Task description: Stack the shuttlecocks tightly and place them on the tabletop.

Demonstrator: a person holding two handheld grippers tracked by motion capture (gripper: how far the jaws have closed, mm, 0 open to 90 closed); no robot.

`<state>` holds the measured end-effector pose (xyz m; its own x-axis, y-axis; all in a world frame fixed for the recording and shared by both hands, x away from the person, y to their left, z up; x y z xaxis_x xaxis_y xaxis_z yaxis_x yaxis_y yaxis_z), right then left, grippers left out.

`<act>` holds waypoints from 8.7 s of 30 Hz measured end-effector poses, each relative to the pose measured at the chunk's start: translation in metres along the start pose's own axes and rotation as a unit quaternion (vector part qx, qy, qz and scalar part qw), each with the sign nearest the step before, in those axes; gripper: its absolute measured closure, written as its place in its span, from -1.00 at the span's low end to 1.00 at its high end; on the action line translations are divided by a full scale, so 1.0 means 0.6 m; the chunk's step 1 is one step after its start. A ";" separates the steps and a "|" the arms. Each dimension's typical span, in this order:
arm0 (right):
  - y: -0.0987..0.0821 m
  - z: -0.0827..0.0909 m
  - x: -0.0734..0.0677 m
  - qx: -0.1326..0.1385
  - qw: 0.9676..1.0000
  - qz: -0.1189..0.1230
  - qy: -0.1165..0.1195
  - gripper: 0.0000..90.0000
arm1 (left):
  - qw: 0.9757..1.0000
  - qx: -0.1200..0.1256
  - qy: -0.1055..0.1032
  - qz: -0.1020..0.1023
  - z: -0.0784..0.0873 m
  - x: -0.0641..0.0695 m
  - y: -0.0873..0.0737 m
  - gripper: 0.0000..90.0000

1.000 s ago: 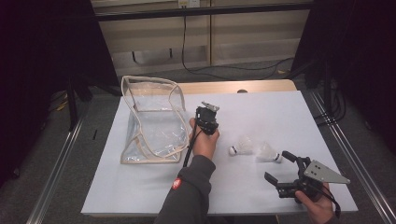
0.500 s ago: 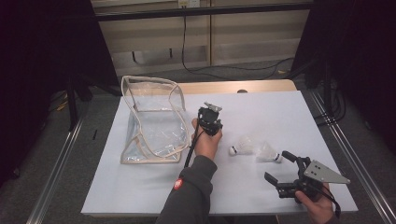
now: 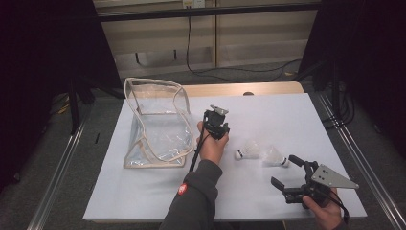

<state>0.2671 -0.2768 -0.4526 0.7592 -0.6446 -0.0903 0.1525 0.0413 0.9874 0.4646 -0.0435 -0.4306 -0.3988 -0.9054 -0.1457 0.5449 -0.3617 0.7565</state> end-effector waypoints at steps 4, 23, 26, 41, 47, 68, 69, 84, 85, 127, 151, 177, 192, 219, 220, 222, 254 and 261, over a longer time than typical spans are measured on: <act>0.000 0.000 0.000 0.001 1.000 0.000 0.000 -0.99 | 1.000 0.001 0.001 0.002 -0.001 -0.001 0.000 0.53; 0.000 -0.001 -0.001 0.000 1.000 -0.001 0.002 -0.99 | 1.000 0.001 0.002 0.000 0.000 -0.003 0.001 0.54; 0.000 -0.001 -0.001 0.000 1.000 -0.001 0.001 -0.99 | 1.000 -0.001 0.001 -0.003 0.002 -0.004 0.002 0.54; 0.000 -0.001 -0.001 0.000 1.000 0.000 0.003 -0.99 | 1.000 0.006 -0.007 0.000 0.007 -0.004 0.007 0.52; 0.000 -0.001 0.000 0.001 1.000 0.001 0.002 -0.99 | 1.000 0.007 -0.015 0.004 0.011 -0.004 0.008 0.43; 0.000 -0.001 -0.001 -0.001 1.000 0.002 0.002 -0.99 | 0.995 0.002 -0.091 0.036 0.047 0.008 0.008 -0.11; 0.000 -0.001 -0.001 -0.001 1.000 0.003 0.002 -0.99 | 0.995 0.002 -0.096 0.039 0.049 0.010 0.007 -0.17; 0.000 -0.002 -0.003 -0.003 1.000 0.005 0.004 -0.99 | 0.989 -0.002 -0.142 0.039 0.067 0.024 -0.012 -0.62; 0.000 -0.002 -0.003 -0.004 1.000 0.005 0.004 -0.99 | 0.988 -0.003 -0.147 0.038 0.069 0.024 -0.013 -0.66; 0.000 -0.003 -0.004 -0.005 1.000 0.004 0.006 -0.99 | 0.969 0.004 -0.243 -0.033 0.129 0.039 -0.091 -0.90; -0.001 -0.005 -0.006 -0.006 1.000 0.006 0.008 -0.99 | 0.961 0.004 -0.275 -0.039 0.153 0.009 -0.142 -0.91; -0.001 -0.006 -0.008 -0.009 1.000 0.007 0.010 -0.99 | 0.954 0.008 -0.294 -0.047 0.172 -0.024 -0.173 -0.91; -0.001 -0.007 -0.009 -0.009 1.000 0.007 0.010 -0.99 | 0.949 0.011 -0.311 -0.055 0.186 -0.050 -0.185 -0.91; -0.001 -0.008 -0.010 -0.010 1.000 0.007 0.010 -0.99 | 0.948 0.022 -0.313 -0.057 0.210 -0.091 -0.211 -0.91; -0.001 -0.008 -0.010 -0.010 1.000 0.007 0.011 -0.99 | 0.948 0.023 -0.313 -0.055 0.210 -0.093 -0.211 -0.91; -0.001 -0.009 -0.010 -0.009 1.000 0.008 0.011 -0.99 | 0.949 0.024 -0.311 -0.055 0.211 -0.098 -0.212 -0.91; -0.001 -0.012 -0.011 -0.010 1.000 0.011 0.011 -0.99 | 0.951 0.037 -0.304 -0.052 0.232 -0.159 -0.234 -0.89; -0.001 -0.013 -0.012 -0.011 1.000 0.010 0.011 -0.99 | 0.951 0.038 -0.302 -0.057 0.234 -0.169 -0.239 -0.89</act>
<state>0.2667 -0.2663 -0.4539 0.7763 -0.6262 -0.0728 0.1507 0.0722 0.9859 0.3233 0.1312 -0.4347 -0.8158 -0.5597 0.1460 0.4270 -0.4126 0.8047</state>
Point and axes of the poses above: each handheld gripper's, and its own axes: z roughly backward along the jaws, y roughly out of its top, x roughly to its right, the point moved 3 cm from there along -z, roughly forward along the jaws, and after that the axes turned 11 degrees about y, right-handed, at the moved point
